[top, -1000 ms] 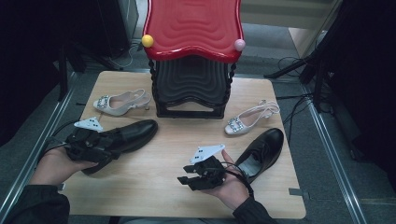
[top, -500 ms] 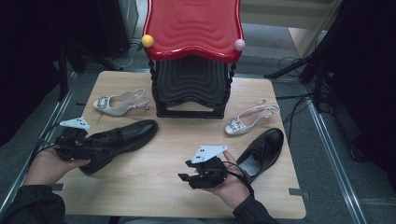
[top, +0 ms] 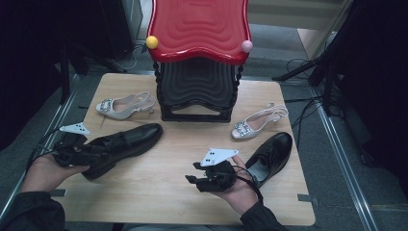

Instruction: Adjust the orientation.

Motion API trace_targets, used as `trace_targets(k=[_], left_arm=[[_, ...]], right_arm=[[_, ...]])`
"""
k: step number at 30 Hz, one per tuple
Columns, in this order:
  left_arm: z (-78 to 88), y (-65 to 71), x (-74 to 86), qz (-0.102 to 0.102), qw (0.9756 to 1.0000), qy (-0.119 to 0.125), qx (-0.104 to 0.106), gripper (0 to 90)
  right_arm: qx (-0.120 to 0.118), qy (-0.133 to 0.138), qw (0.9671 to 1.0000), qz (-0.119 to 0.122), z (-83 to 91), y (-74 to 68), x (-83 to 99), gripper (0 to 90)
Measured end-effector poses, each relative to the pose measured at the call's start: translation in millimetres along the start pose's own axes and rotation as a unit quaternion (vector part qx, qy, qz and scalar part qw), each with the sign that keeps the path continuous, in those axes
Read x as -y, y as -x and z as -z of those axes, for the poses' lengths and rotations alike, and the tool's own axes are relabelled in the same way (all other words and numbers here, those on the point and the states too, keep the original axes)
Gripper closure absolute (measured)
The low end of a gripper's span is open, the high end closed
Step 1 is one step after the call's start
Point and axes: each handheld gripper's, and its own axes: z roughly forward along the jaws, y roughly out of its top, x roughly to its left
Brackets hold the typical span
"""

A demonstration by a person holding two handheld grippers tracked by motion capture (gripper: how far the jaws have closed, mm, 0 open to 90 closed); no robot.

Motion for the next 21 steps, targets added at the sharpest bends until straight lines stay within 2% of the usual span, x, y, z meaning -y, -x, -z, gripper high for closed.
trace_targets(k=[3,5,9,14,16,18,21], left_arm=[[0.8,-5.3,2.6,0.01,0.9999,-0.005,-0.003,52.8],[-3.6,-6.9,0.9,0.014,0.9998,-0.006,-0.014,52.1],[-14.1,-3.9,-5.5,0.002,0.9999,-0.009,-0.008,51.6],[-28.0,-1.3,-12.1,0.0,0.9998,-0.016,-0.008,52.2],[-32.0,-0.3,-15.1,-0.005,0.9998,-0.017,-0.005,53.2],[-35.6,-0.8,-17.0,-0.011,0.9997,-0.021,-0.009,55.2],[-39.3,-5.7,-18.5,-0.004,0.9997,-0.02,0.01,61.0]], right_arm=[[0.003,-0.004,0.9999,-0.01,1.5,1.4,-0.7,54.7],[0.007,-0.004,0.9999,-0.014,3.2,1.6,-1.5,54.9],[0.01,-0.001,0.9997,-0.024,5.6,2.9,-3.2,53.1],[0.018,-0.005,0.9995,-0.028,4.1,2.9,-2.2,45.4],[0.016,-0.006,0.9993,-0.033,3.5,3.1,-1.8,44.8],[0.005,-0.01,0.9992,-0.037,3.4,3.3,-1.8,41.3],[0.0,-0.017,0.9988,-0.046,2.7,3.6,-3.1,31.1]])
